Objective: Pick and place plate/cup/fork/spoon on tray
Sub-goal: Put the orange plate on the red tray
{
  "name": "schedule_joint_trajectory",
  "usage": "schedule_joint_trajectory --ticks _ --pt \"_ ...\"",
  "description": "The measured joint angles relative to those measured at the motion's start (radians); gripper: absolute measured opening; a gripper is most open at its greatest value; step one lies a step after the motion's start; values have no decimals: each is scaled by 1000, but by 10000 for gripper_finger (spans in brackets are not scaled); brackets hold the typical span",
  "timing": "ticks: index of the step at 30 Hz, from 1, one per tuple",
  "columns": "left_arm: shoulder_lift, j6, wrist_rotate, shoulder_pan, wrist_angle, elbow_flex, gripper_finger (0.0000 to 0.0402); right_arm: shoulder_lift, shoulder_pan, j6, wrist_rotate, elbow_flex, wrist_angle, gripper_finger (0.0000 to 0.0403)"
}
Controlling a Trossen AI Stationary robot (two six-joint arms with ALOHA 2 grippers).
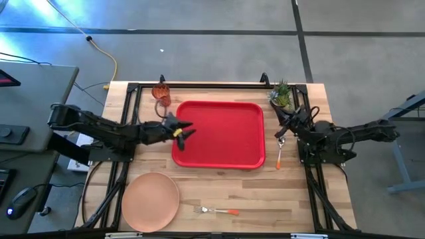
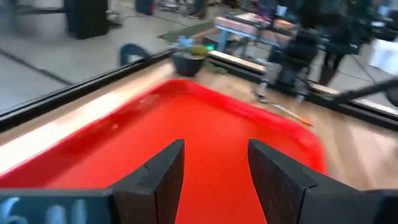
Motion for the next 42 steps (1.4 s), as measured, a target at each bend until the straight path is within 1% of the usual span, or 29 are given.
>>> schedule_joint_trajectory --ticks 2,3,6,10,12,15,19,22,26,30,34,36,38,42 --pt "46 1 19 -44 -28 41 168 20 -4 41 -78 40 2 1" --pt "57 0 29 -66 -73 59 168 33 -6 61 -106 56 0 1" --pt "44 -48 42 -118 -297 112 168 80 -6 101 -143 86 -9 1" --pt "-17 -210 61 -162 -732 197 168 167 -6 132 -115 86 -51 1" --pt "-39 -274 118 -179 -895 234 168 216 -6 136 -85 85 -76 8" --pt "-64 -304 261 -209 -1042 255 168 292 -13 130 -55 85 -76 37" --pt "-80 -294 463 -246 -1120 256 168 366 -52 153 -53 85 -66 100" --pt "-78 -294 533 -272 -1174 256 168 395 -104 210 -58 86 -60 147" --pt "-65 -272 526 -309 -1256 256 168 420 -158 236 -135 86 -68 191" --pt "-55 -270 526 -337 -1280 256 168 431 -189 239 -167 86 -69 213" --pt "-27 -285 512 -347 -1274 252 168 431 -199 240 -207 87 -68 217" --pt "-2 -281 459 -349 -1267 240 168 430 -199 260 -209 87 -69 217" --pt "24 -286 439 -348 -1266 225 168 430 -197 285 -210 87 -81 216" --pt "71 -303 501 -352 -1273 212 168 430 -181 305 -223 87 -120 216"
